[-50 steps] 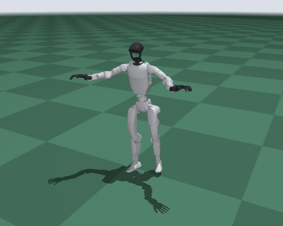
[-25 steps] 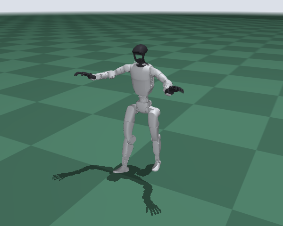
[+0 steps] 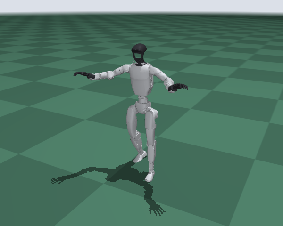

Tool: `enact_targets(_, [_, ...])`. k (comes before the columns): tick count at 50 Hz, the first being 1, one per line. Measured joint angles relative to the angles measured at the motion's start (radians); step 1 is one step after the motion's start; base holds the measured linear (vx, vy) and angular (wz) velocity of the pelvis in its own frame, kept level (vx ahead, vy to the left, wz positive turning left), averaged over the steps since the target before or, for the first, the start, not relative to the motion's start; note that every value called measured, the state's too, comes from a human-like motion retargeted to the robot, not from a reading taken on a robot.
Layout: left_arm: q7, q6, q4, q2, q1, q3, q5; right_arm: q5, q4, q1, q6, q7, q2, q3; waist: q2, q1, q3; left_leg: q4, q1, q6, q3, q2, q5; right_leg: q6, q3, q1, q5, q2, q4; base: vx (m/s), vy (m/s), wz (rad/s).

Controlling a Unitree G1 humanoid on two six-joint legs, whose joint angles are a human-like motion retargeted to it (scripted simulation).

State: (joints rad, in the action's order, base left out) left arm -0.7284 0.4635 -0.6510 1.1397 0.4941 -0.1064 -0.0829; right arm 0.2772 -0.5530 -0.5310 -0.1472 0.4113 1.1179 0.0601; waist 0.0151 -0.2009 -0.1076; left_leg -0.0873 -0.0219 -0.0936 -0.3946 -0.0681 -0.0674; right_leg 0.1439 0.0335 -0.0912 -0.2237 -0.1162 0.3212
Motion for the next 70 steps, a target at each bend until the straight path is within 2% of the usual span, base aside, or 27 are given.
enact_targets(5, [-0.105,-0.118,-0.011,-0.041,-0.01,0.025,0.083,0.008,-0.005,-0.05,0.023,0.06,0.02,0.021,-0.003,-0.008,-0.049,0.0,-0.032,-0.003,-0.004,0.006,-0.027,0.049,0.027,-0.097,0.046,0.001,-0.271,-0.43,-0.21,0.01])
enact_targets(8, [-0.113,-0.151,-0.012,-0.059,-0.012,0.03,0.101,0.016,-0.009,-0.072,0.03,0.069,0.027,0.03,0.0,0.002,-0.061,0.0,-0.063,0.01,-0.042,0.012,-0.07,0.068,0.046,-0.079,0.071,-0.002,-0.319,-0.46,-0.16,0.24])
enact_targets(11, [-0.109,-0.156,-0.015,-0.071,-0.006,0.032,0.105,0.021,-0.013,-0.09,0.025,0.071,0.029,0.03,0.006,0.024,-0.069,0.0,-0.08,0.021,-0.123,0.016,-0.071,0.085,0.07,-0.043,0.09,-0.008,-0.333,-0.45,-0.13,0.43])
enact_targets(14, [-0.086,-0.1,-0.021,-0.077,0.004,0.03,0.092,0.02,-0.019,-0.1,-0.007,0.054,0.03,0.019,0.01,0.046,-0.073,0.0,-0.069,0.039,-0.169,0.026,-0.036,0.095,0.092,0.0,0.113,-0.013,-0.336,-0.44,-0.1,0.44])
enact_targets(18, [-0.022,0.041,-0.027,-0.081,0.014,0.023,0.058,0.023,-0.024,-0.092,-0.085,0.001,0.036,-0.011,0.026,0.071,-0.069,0.016,-0.021,0.09,-0.142,0.064,-0.022,0.099,0.112,0.059,0.151,-0.035,-0.337,-0.4,-0.06,0.39])
enact_targets(23, [0.113,0.219,-0.039,-0.082,0.02,0.008,-0.03,0.038,-0.03,-0.055,-0.176,-0.095,0.04,-0.052,0.071,0.112,-0.055,0.206,0.032,0.144,-0.13,0.103,-0.148,0.1,0.132,0.12,0.197,-0.097,-0.34,-0.35,0.0,0.42])
enact_targets(29, [0.195,0.283,-0.052,-0.074,0.036,0.002,-0.101,0.015,-0.028,0.006,-0.195,-0.133,0.043,-0.101,0.083,0.172,-0.054,0.415,0.127,0.141,0.025,0.111,-0.258,0.08,0.172,0.139,0.248,-0.117,-0.361,-0.32,0.06,0.37])
enact_targets(32, [0.17,0.271,-0.048,-0.069,0.048,0.002,-0.084,-0.003,-0.027,0.033,-0.185,-0.113,0.045,-0.126,0.068,0.203,-0.055,0.422,0.184,0.128,0.129,0.111,-0.239,0.064,0.198,0.151,0.277,-0.105,-0.371,-0.35,0.13,0.42])
enact_targets(34, [0.113,0.234,-0.039,-0.069,0.062,0.005,-0.039,-0.013,-0.026,0.046,-0.17,-0.083,0.046,-0.145,0.054,0.223,-0.057,0.362,0.227,0.116,0.18,0.11,-0.221,0.059,0.216,0.167,0.299,-0.095,-0.376,-0.4,0.18,0.43])
enact_targets(39, [-0.107,0.025,-0.012,-0.077,0.106,0.0,0.136,-0.024,-0.032,0.059,-0.098,0.037,0.046,-0.186,0.026,0.263,-0.056,0.144,0.27,0.061,0.212,0.104,-0.23,0.077,0.255,0.238,0.349,-0.073,-0.403,-0.47,0.21,0.39])
enact_targets(43, [-0.135,-0.035,-0.015,-0.064,0.136,-0.03,0.151,-0.022,-0.043,0.046,-0.073,0.07,0.036,-0.182,0.014,0.278,-0.063,0.035,0.251,0.023,0.185,0.093,-0.218,0.092,0.288,0.293,0.286,-0.055,-0.408,-0.5,0.17,0.11])
enact_targets(47, [-0.089,-0.022,-0.026,-0.048,0.149,-0.05,0.123,-0.018,-0.047,0.021,-0.071,0.062,0.019,-0.157,0.013,0.259,-0.082,0.0,0.222,0.006,0.151,0.085,-0.193,0.089,0.353,0.32,0.245,-0.046,-0.408,-0.47,0.12,-0.33])
enact_targets(50, [-0.049,0.0,-0.032,-0.04,0.139,-0.054,0.102,-0.034,-0.039,0.005,-0.062,0.054,0.012,-0.132,0.012,0.236,-0.088,0.0,0.194,0.0,0.123,0.08,-0.173,0.056,0.366,0.308,0.263,-0.038,-0.408,-0.42,0.1,-0.46])
enact_targets(55, [0.044,0.073,-0.038,-0.028,0.093,-0.039,0.03,-0.073,-0.019,-0.007,-0.041,0.02,0.008,-0.1,-0.02,0.193,-0.046,0.0,0.118,0.0,0.077,0.04,-0.133,-0.042,0.303,0.371,0.156,-0.025,-0.135,-0.37,0.06,-0.49])
enact_targets(59, [0.124,0.14,-0.039,-0.02,0.063,-0.02,-0.048,-0.073,-0.01,-0.004,-0.049,-0.021,0.006,-0.1,-0.028,0.155,-0.008,0.0,0.069,0.005,0.051,0.018,-0.114,-0.082,0.246,0.398,0.048,-0.023,0.117,-0.3,0.0,-0.42])
enact_targets(65, [0.227,0.193,-0.04,-0.007,0.032,-0.012,-0.153,-0.066,-0.013,0.001,-0.06,-0.062,-0.002,-0.108,-0.014,0.101,0.026,0.0,0.024,0.02,0.024,0.009,-0.079,-0.095,0.145,0.317,-0.029,-0.005,0.292,-0.29,-0.06,-0.29])
enact_targets(70, [0.25,0.187,-0.034,-0.002,0.007,-0.006,-0.182,-0.057,-0.014,-0.011,-0.057,-0.075,-0.01,-0.088,0.01,0.063,0.032,0.0,0.002,0.031,0.001,0.017,-0.043,-0.065,0.0,0.179,0.008,0.034,0.251,-0.31,-0.11,-0.22])
